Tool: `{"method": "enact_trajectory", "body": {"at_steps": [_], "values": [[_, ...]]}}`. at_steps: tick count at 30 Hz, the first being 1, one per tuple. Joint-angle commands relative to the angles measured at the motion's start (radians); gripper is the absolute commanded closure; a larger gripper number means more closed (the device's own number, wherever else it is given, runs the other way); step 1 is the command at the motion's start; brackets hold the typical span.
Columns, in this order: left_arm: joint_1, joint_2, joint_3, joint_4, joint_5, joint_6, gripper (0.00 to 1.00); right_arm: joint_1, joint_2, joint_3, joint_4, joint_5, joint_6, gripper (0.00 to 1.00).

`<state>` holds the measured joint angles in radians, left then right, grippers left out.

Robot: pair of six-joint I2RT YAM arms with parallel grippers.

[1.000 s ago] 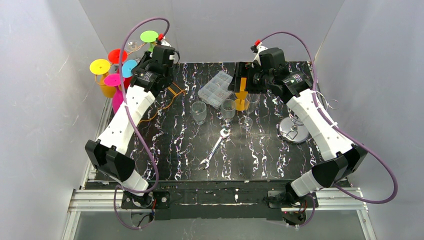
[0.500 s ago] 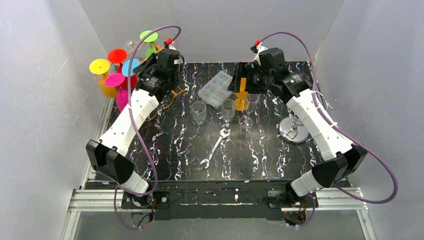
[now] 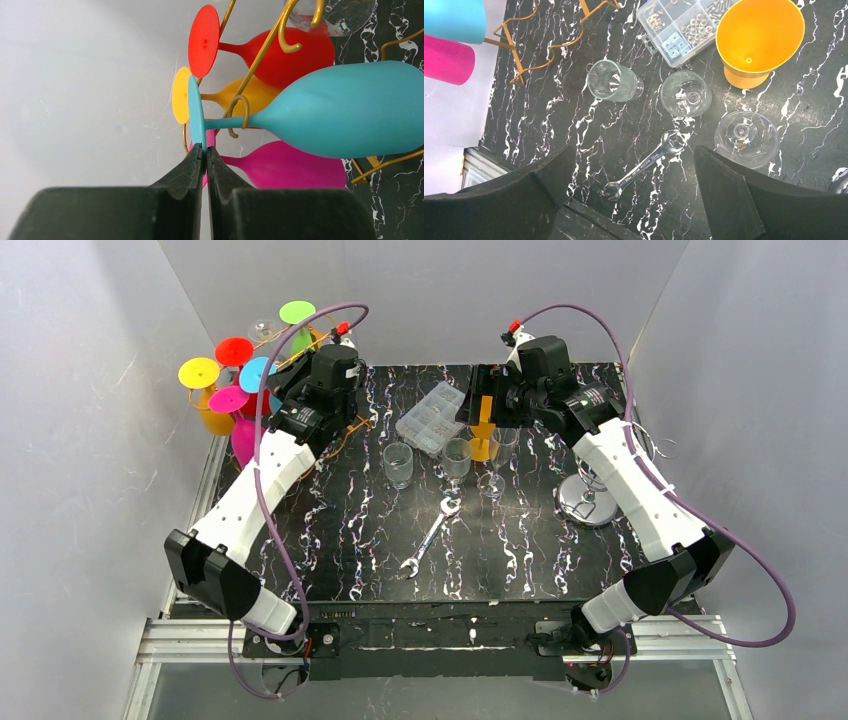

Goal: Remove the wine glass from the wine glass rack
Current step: Pick up the wine glass from the wine rack.

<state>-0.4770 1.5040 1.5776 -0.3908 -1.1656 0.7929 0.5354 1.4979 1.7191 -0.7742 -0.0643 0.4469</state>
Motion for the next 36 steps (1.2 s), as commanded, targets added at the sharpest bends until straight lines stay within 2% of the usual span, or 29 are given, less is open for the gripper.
{"method": "enact_trajectory", "body": {"at_steps": [1,27,36], "values": [[-0.011,-0.063,-0.025,0.048,-0.036,0.033,1.0,0.005,-0.042,-0.011,0.044,-0.015,0.013,0.02],[-0.057,-0.153,-0.119,0.053,-0.024,0.035,1.0,0.005,-0.06,-0.041,0.061,-0.032,0.03,0.0],[-0.121,-0.209,-0.123,-0.028,0.0,-0.031,1.0,0.006,-0.071,-0.036,0.06,-0.035,0.039,0.0]]}}
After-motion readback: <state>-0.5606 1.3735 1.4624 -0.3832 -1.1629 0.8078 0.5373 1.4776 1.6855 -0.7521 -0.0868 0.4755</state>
